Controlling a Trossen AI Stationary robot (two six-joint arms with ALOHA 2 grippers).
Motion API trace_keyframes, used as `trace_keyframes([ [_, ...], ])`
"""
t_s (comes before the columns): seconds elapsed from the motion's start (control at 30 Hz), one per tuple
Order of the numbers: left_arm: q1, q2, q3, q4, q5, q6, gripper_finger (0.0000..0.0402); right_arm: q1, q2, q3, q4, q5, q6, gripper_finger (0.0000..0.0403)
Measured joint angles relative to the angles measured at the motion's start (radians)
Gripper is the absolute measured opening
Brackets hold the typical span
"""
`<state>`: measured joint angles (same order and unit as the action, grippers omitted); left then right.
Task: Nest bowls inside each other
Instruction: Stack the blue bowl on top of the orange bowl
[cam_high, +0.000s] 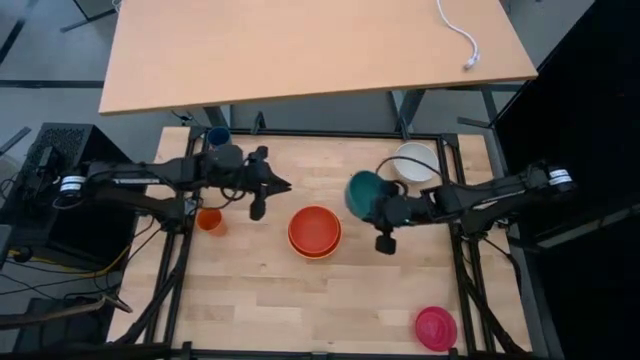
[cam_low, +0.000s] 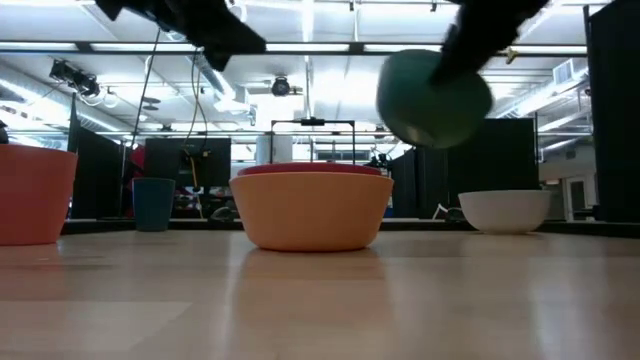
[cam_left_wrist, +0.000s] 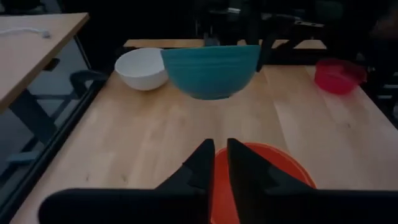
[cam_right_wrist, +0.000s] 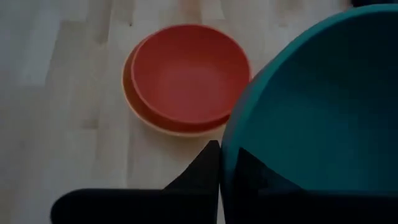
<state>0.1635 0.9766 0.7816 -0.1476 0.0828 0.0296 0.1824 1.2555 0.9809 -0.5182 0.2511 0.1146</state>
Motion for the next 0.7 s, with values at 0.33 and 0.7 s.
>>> trace_keyframes([
  [0.33, 0.0, -0.091, -0.108, 0.034, -0.017, -0.066, 0.0029, -0.033, 0.212, 0.152, 0.009, -0.062, -0.179, 0.0],
  [0.7, 0.0, -0.151, -0.181, 0.06, -0.028, -0.113, 0.003, -0.051, 0.37, 0.31, 0.011, -0.135, -0.311, 0.0],
])
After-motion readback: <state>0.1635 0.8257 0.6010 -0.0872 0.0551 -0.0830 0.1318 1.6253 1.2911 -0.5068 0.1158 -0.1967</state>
